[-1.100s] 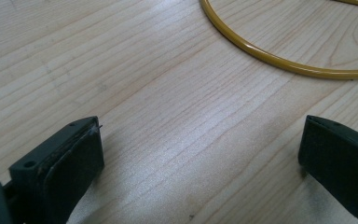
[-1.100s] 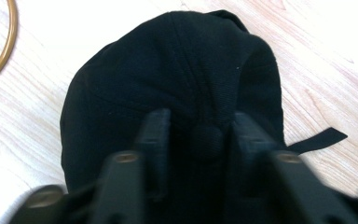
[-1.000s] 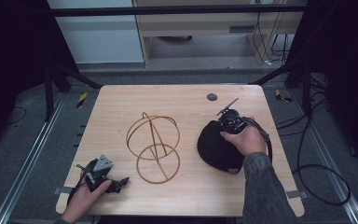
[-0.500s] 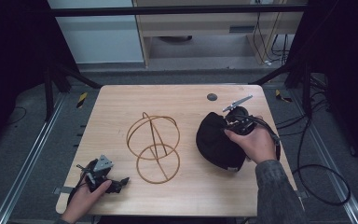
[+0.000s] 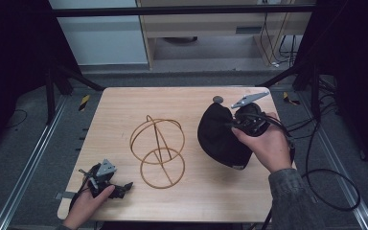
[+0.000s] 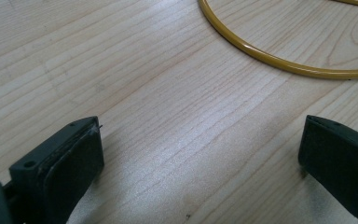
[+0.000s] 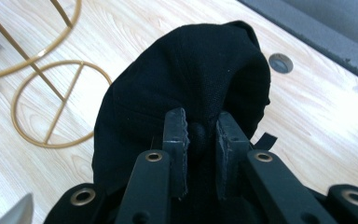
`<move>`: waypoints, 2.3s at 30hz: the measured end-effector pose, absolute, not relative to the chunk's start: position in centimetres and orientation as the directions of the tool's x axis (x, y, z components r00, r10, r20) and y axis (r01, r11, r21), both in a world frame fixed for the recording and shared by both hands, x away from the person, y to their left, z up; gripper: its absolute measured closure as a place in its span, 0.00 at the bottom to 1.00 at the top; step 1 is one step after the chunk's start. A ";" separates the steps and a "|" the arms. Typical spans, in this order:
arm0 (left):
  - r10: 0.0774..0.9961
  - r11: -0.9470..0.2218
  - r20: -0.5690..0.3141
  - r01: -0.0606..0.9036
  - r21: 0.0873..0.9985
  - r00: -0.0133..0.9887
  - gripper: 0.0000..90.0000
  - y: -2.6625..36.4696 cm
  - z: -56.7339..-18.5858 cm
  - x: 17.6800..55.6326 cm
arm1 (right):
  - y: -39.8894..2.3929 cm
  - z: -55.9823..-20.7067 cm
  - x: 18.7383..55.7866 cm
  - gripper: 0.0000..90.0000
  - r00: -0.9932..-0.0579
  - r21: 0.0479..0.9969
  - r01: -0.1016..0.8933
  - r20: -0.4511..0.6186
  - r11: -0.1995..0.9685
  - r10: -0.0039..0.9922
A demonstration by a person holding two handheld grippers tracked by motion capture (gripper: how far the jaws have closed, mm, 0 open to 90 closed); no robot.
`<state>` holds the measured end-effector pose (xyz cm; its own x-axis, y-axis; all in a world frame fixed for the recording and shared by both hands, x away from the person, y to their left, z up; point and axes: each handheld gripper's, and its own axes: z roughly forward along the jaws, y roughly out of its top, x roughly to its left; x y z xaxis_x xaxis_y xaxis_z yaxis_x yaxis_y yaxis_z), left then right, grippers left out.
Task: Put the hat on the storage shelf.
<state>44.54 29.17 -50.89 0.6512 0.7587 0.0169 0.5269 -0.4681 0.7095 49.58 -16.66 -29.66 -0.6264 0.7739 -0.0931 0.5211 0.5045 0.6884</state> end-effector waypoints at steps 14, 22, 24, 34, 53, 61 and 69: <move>0.758 -0.469 0.019 0.525 0.711 0.652 0.00 29.1 -50.9 44.5 | -16.1 -25.4 48.0 0.86 -0.645 0.759 0.449 -0.090 0.472 0.759; 0.758 -0.469 0.018 0.525 0.710 0.652 0.00 29.1 -50.9 44.5 | -15.7 -23.3 47.5 0.86 -0.648 0.788 0.414 -0.097 0.456 0.755; 0.758 -0.469 0.018 0.525 0.710 0.652 0.00 29.1 -50.9 44.5 | -15.4 -23.0 47.5 0.86 -0.649 0.790 0.409 -0.100 0.457 0.754; 0.757 -0.471 0.018 0.525 0.709 0.654 0.00 29.1 -50.9 44.5 | -13.6 -20.9 47.1 0.86 -0.675 0.823 0.367 -0.085 0.434 0.733; 0.756 -0.471 0.018 0.524 0.710 0.655 0.00 29.0 -50.9 44.5 | -9.5 -17.2 46.8 0.86 -0.729 0.842 0.292 -0.110 0.452 0.675; 0.754 -0.472 0.018 0.523 0.709 0.657 0.00 29.0 -50.9 44.5 | -7.6 -16.7 47.0 0.86 -0.752 0.844 0.281 -0.101 0.456 0.651; 0.753 -0.474 0.018 0.522 0.710 0.658 0.00 29.0 -50.9 44.5 | -5.6 -16.9 47.4 0.86 -0.782 0.832 0.278 -0.095 0.481 0.616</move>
<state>44.48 29.02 -50.87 0.6582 0.7526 0.0182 0.5218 -0.4735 0.7096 47.39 -5.62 -16.91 -0.7817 0.6164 -0.0953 0.2778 0.4808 0.8317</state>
